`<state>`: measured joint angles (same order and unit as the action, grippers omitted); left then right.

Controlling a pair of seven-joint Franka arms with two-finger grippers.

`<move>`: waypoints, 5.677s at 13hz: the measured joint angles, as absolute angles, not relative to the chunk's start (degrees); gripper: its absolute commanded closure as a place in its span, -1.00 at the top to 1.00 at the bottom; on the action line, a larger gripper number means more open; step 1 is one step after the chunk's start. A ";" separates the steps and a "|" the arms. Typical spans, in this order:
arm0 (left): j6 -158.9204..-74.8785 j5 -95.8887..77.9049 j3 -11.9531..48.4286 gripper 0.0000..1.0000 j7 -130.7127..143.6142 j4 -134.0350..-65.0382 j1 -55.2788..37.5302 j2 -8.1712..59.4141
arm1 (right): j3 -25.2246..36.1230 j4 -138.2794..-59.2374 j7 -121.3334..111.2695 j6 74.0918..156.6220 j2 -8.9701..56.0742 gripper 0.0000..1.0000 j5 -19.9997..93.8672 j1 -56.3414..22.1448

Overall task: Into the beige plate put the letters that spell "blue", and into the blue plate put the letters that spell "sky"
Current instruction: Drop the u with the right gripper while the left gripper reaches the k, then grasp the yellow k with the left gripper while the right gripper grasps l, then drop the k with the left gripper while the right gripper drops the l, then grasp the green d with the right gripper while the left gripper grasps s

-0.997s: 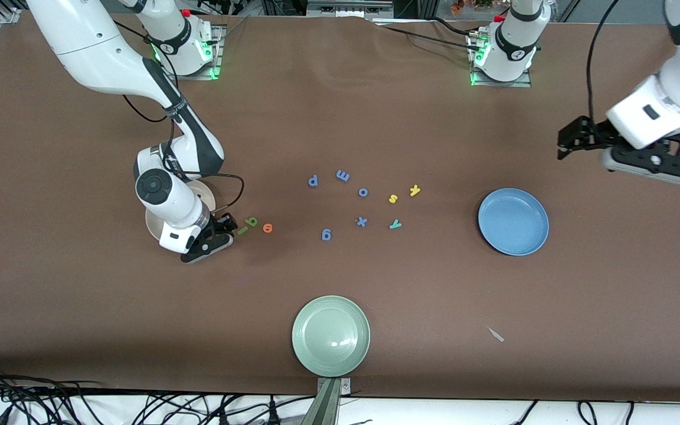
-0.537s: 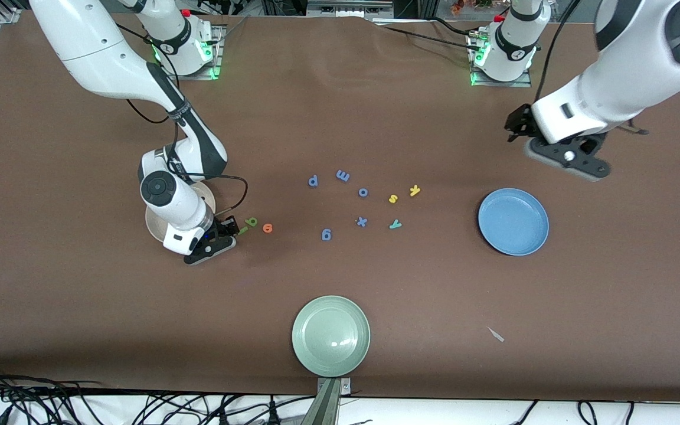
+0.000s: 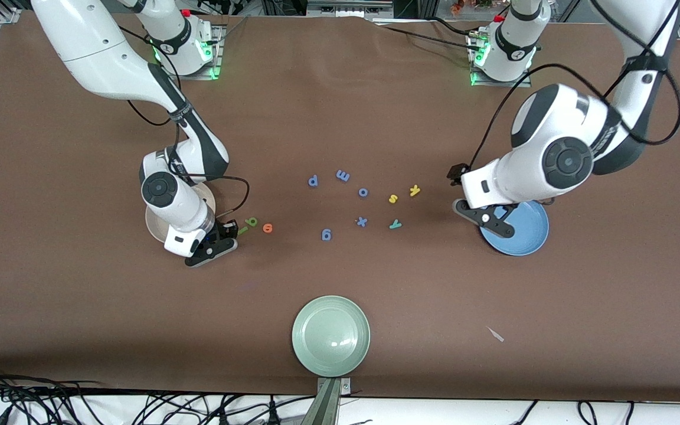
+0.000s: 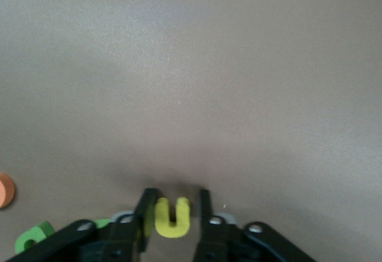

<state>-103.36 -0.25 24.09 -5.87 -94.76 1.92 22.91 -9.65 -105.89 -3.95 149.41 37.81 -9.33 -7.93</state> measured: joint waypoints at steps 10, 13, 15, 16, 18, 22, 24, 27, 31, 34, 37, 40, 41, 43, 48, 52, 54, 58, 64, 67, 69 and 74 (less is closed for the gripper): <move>-129.66 8.25 24.13 1.00 -1.45 -108.54 -4.62 31.36 | -9.38 -104.35 -8.53 136.04 29.85 -0.58 -9.45 -7.07; -133.14 9.39 24.26 1.00 -1.47 -113.13 -4.64 31.08 | -9.18 -109.86 -9.73 132.24 24.05 -0.27 -9.45 -4.24; -133.53 9.47 24.84 0.96 -1.47 -114.45 -4.93 30.84 | -9.14 -117.56 -9.73 135.59 20.38 0.12 -9.45 -2.23; -133.66 9.47 24.99 0.92 -1.47 -114.88 -5.33 30.65 | -9.13 -120.50 -9.71 137.29 19.25 0.16 -9.45 -1.54; -135.20 11.22 25.07 0.86 -1.43 -116.32 -5.79 30.28 | -9.14 -122.63 -8.36 138.75 18.52 0.16 -9.44 -1.19; -141.26 14.75 25.07 0.45 -1.36 -120.79 -5.83 30.23 | -10.46 -116.11 0.77 138.41 21.03 0.16 -8.18 -2.72; -141.74 15.26 25.09 0.32 -1.42 -121.15 -6.32 30.22 | -10.72 -109.98 6.36 137.88 25.84 0.17 -4.27 -5.36; -142.24 21.10 25.08 0.01 -1.12 -121.16 -6.91 30.36 | -10.64 -103.39 18.22 138.26 33.76 0.18 -3.01 -10.20; -144.01 22.21 24.97 -0.89 -1.12 -121.18 -6.77 30.72 | -9.98 -102.03 25.31 142.36 38.07 0.18 -3.01 -12.18; -144.07 22.22 24.96 -0.92 -1.14 -121.10 -6.66 30.59 | -9.42 -102.11 26.87 142.57 38.54 0.18 -3.01 -12.17; -143.09 22.23 24.81 -0.92 -1.34 -120.29 -5.43 27.85 | -9.43 -103.28 27.96 142.98 38.66 0.16 -3.01 -12.43; -135.85 22.36 24.65 -0.90 -8.68 -116.73 -0.57 23.57 | -9.39 -103.51 28.36 143.28 38.58 -0.15 -3.01 -12.47; -133.11 22.36 24.60 -0.90 -12.47 -114.94 1.50 22.93 | -9.38 -103.53 28.36 143.28 38.55 -0.30 -3.01 -12.48; -130.73 22.36 24.36 -0.86 -19.74 -112.86 6.23 22.70 | -9.24 -103.72 28.37 143.20 38.35 -0.58 -3.01 -12.47; -130.42 23.36 23.89 0.99 -28.17 -113.45 14.41 26.19 | -9.27 -104.57 27.71 143.13 37.44 -0.83 -3.02 -12.65; -129.98 26.13 25.10 1.00 -27.77 -112.81 14.19 27.18 | -8.28 -104.61 21.65 136.66 33.54 -0.83 -3.02 -12.31; -126.04 26.12 28.24 1.00 -23.41 -110.72 13.81 26.74 | -7.62 -105.08 15.27 131.12 29.67 -0.83 -3.03 -10.80; -121.30 25.52 33.88 1.00 -4.52 -108.53 9.00 26.49 | -7.27 -116.89 4.42 130.53 19.74 -0.40 -3.02 -4.92; -124.44 21.06 33.92 1.00 18.16 -108.82 -2.25 29.18 | -9.28 -124.28 11.69 137.93 17.40 -0.16 -2.83 -4.73; -130.65 21.06 33.82 0.91 22.10 -109.56 -4.24 33.48 | -11.27 -117.01 20.23 138.02 21.96 -0.01 -2.67 -8.79; -133.71 21.18 33.66 0.78 22.29 -109.77 -4.55 35.89 | -11.28 -112.01 24.80 138.23 27.30 0.04 -2.78 -11.71; -137.32 28.07 33.26 0.41 22.32 -110.34 -4.61 38.40 | -11.18 -109.38 28.83 143.09 34.10 0.05 -4.25 -13.77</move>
<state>-137.32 28.07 33.26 22.32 -110.34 -4.61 38.40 -11.18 -109.38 28.83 143.09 34.10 -4.25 -13.77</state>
